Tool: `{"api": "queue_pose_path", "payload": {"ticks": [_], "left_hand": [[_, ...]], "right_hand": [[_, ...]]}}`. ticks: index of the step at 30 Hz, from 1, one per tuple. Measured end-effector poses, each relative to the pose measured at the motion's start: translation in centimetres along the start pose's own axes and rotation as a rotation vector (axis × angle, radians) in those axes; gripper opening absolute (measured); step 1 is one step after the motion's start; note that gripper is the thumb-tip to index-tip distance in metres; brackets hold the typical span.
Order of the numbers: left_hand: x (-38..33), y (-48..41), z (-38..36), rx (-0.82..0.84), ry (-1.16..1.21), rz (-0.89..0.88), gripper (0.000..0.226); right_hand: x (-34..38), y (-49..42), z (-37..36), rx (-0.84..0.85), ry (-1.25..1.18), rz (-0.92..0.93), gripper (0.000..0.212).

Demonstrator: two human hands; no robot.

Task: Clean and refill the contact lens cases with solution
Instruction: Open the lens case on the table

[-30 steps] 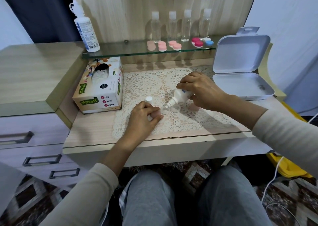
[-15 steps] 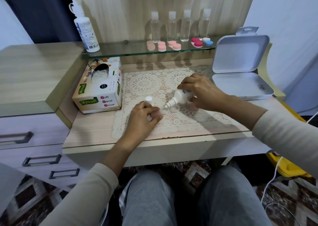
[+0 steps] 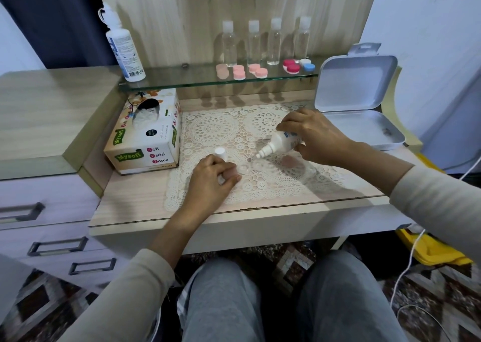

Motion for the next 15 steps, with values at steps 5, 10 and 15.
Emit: {"api": "queue_pose_path", "payload": {"ticks": [5,10,15], "left_hand": [[-0.08,0.05,0.04,-0.005,-0.005,0.004,0.032],[-0.03,0.00,0.06,-0.009,-0.004,0.009,0.031],[0.05,0.01,-0.02,-0.007,0.010,0.010,0.031]], "right_hand": [[0.50,0.32,0.16,-0.024,0.018,0.022,0.053],[0.72,0.22,0.41,-0.046,0.028,0.035,0.051],[0.52,0.22,0.67,-0.071,0.037,0.047,0.050]]}}
Point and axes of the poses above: each hand's wrist, its own y-axis away from the middle knuckle, its own z-axis out of the back of the hand, x = y × z, the point moved 7 cm from there along -y, towards the middle knuckle, and after that the axes turned 8 degrees about -z, right-handed, at the moved point
